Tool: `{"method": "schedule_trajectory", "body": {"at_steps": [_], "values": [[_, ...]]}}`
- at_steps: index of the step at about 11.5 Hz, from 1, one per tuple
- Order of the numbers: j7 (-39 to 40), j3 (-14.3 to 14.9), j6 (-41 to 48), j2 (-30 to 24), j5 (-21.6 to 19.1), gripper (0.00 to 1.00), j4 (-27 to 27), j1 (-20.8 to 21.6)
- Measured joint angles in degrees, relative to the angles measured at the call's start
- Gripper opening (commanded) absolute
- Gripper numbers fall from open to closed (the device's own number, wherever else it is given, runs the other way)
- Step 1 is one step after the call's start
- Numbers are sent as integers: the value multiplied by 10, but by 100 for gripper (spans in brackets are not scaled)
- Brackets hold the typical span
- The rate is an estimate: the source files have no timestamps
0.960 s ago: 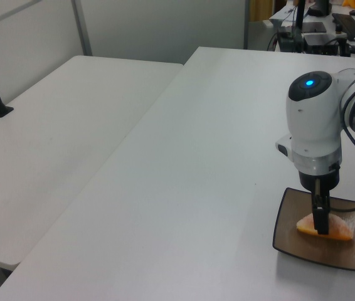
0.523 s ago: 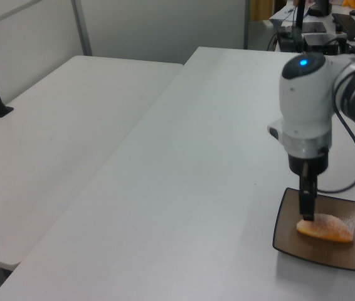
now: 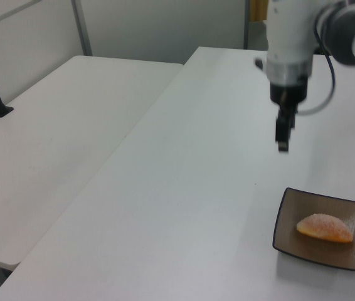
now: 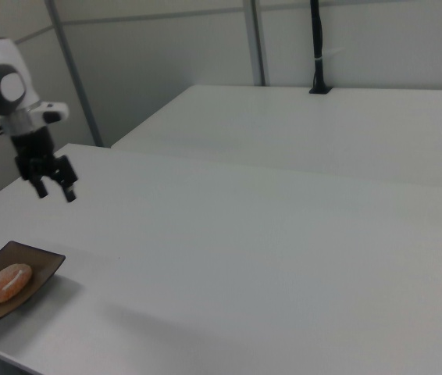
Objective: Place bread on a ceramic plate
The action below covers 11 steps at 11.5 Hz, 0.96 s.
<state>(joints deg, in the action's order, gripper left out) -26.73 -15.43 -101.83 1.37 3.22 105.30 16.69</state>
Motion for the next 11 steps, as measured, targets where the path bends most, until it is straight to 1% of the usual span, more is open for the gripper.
{"method": "schedule_trajectory", "body": {"at_steps": [1,2,4,6,7,9,11], "values": [[30,34,14,-3,-1,100,-19,-3],[49,57,18,-4,-2,100,-33,-8],[76,82,33,-4,-3,100,-47,-20],[123,112,55,-6,-5,100,-59,-30],[146,127,61,-10,-17,100,-66,-39],[196,137,67,-23,-33,100,-73,-70],[219,138,67,-28,-34,100,-73,-87]]}}
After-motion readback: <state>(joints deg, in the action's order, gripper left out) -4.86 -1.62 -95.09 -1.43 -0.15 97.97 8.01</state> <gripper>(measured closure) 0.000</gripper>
